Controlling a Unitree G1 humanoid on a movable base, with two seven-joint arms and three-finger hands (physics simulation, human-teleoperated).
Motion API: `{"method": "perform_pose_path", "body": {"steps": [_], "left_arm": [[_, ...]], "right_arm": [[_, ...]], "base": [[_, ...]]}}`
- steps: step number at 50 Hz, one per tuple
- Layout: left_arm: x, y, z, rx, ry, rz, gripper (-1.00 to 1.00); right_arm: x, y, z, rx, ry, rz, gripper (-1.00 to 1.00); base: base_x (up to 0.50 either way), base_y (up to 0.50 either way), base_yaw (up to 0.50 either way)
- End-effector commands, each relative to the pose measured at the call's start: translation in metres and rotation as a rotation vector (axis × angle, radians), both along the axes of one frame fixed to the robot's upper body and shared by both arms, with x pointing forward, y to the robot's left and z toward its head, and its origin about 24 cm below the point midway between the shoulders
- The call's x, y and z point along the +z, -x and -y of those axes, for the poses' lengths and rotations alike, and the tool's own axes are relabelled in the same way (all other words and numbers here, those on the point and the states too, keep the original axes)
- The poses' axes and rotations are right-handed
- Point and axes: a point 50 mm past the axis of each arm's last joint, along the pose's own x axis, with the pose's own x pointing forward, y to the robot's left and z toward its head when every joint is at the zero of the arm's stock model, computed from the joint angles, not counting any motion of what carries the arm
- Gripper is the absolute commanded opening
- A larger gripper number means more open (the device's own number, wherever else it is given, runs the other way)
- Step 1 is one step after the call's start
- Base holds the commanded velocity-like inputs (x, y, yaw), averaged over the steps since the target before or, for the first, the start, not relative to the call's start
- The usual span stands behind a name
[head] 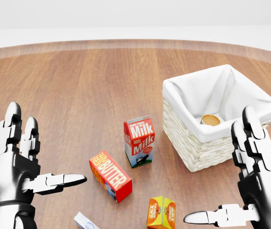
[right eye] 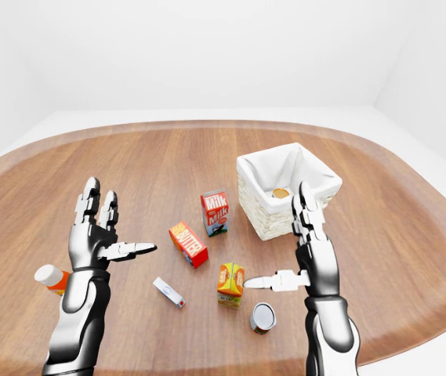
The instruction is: Pick up the alphabet soup and the tomato sauce, and put them in the basket.
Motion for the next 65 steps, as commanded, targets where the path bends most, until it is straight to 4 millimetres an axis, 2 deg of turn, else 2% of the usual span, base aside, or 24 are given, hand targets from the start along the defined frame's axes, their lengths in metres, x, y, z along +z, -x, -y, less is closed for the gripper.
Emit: {"method": "perform_pose_path", "body": {"steps": [1, 17, 18, 21, 24, 26, 27, 33, 35, 36, 41, 42, 43, 47, 48, 50, 51, 53, 54, 55, 59, 60, 62, 65], "left_arm": [[0.0, 0.0, 0.0, 0.001, 0.001, -0.001, 1.0], [0.0, 0.0, 0.0, 0.0, 0.001, -0.001, 1.0], [0.0, 0.0, 0.0, 0.001, 0.002, -0.001, 1.0], [0.0, 0.0, 0.0, 0.001, 0.001, -0.001, 1.0], [0.0, 0.0, 0.0, 0.0, 0.002, -0.001, 1.0], [0.0, 0.0, 0.0, 0.001, 0.002, -0.001, 1.0], [0.0, 0.0, 0.0, 0.001, 0.001, -0.001, 1.0], [0.0, 0.0, 0.0, 0.001, 0.002, -0.001, 1.0], [0.0, 0.0, 0.0, 0.001, 0.002, -0.001, 1.0], [0.0, 0.0, 0.0, 0.0, 0.001, -0.001, 1.0], [0.0, 0.0, 0.0, 0.001, 0.001, -0.001, 1.0], [0.0, 0.0, 0.0, 0.001, 0.001, -0.001, 1.0], [0.0, 0.0, 0.0, 0.001, 0.002, -0.001, 1.0], [0.0, 0.0, 0.0, 0.0, 0.001, -0.001, 1.0], [0.0, 0.0, 0.0, 0.001, 0.001, -0.001, 1.0], [0.0, 0.0, 0.0, 0.001, 0.001, -0.001, 1.0], [0.0, 0.0, 0.0, 0.001, 0.001, -0.001, 1.0], [0.0, 0.0, 0.0, 0.001, 0.001, -0.001, 1.0], [0.0, 0.0, 0.0, 0.001, 0.001, -0.001, 1.0], [0.0, 0.0, 0.0, 0.001, 0.002, -0.001, 1.0], [0.0, 0.0, 0.0, 0.001, 0.002, -0.001, 1.0], [0.0, 0.0, 0.0, 0.001, 0.002, -0.001, 1.0], [0.0, 0.0, 0.0, 0.001, 0.001, -0.001, 1.0], [0.0, 0.0, 0.0, 0.001, 0.001, -0.001, 1.0]], "right_arm": [[-0.015, 0.013, 0.0, 0.001, -0.023, -0.078, 1.0], [-0.021, 0.03, 0.0, 0.012, -0.055, -0.117, 1.0], [-0.033, 0.029, 0.001, 0.014, -0.072, -0.163, 1.0], [-0.041, 0.03, 0.001, 0.011, -0.083, -0.2, 1.0], [-0.025, 0.033, 0.002, 0.005, -0.057, -0.139, 1.0], [-0.029, 0.034, 0.003, 0.005, -0.067, -0.153, 1.0], [-0.039, 0.034, 0.003, 0.007, -0.083, -0.193, 1.0], [-0.049, 0.038, 0.003, 0.011, -0.106, -0.236, 1.0], [-0.034, 0.039, 0.003, 0.006, -0.08, -0.178, 1.0], [-0.044, 0.039, 0.003, 0.009, -0.098, -0.217, 1.0], [-0.031, 0.041, 0.003, 0.007, -0.079, -0.169, 1.0], [-0.047, 0.041, 0.003, 0.012, -0.109, -0.233, 1.0], [-0.05, 0.042, 0.003, 0.013, -0.115, -0.246, 1.0], [-0.035, 0.044, 0.003, 0.01, -0.089, -0.189, 1.0], [-0.048, 0.044, 0.003, 0.014, -0.112, -0.24, 1.0], [-0.054, 0.045, 0.003, 0.015, -0.123, -0.266, 1.0], [-0.043, 0.045, 0.003, 0.011, -0.103, -0.222, 1.0], [-0.057, 0.046, 0.003, 0.015, -0.13, -0.276, 1.0], [-0.057, 0.046, 0.003, 0.015, -0.131, -0.279, 1.0], [-0.046, 0.047, 0.003, 0.012, -0.111, -0.235, 1.0], [-0.058, 0.048, 0.002, 0.018, -0.135, -0.286, 1.0], [-0.048, 0.049, 0.003, 0.016, -0.118, -0.249, 1.0], [-0.046, 0.05, 0.002, 0.015, -0.113, -0.239, 1.0], [-0.056, 0.052, 0.002, 0.022, -0.137, -0.281, 1.0]], "base": [[0.0, 0.0, 0.0], [0.0, 0.0, 0.0], [0.0, 0.0, 0.0], [0.0, 0.0, 0.0], [0.0, 0.0, 0.0], [0.0, 0.0, 0.0], [0.0, 0.0, 0.0], [0.0, 0.0, 0.0], [0.0, 0.0, 0.0], [0.0, 0.0, 0.0], [0.0, 0.0, 0.0], [0.0, 0.0, 0.0], [0.0, 0.0, 0.0], [0.0, 0.0, 0.0], [0.0, 0.0, 0.0], [0.0, 0.0, 0.0], [0.0, 0.0, 0.0], [0.0, 0.0, 0.0], [0.0, 0.0, 0.0], [0.0, 0.0, 0.0], [0.0, 0.0, 0.0], [0.0, 0.0, 0.0], [0.0, 0.0, 0.0], [0.0, 0.0, 0.0]]}}
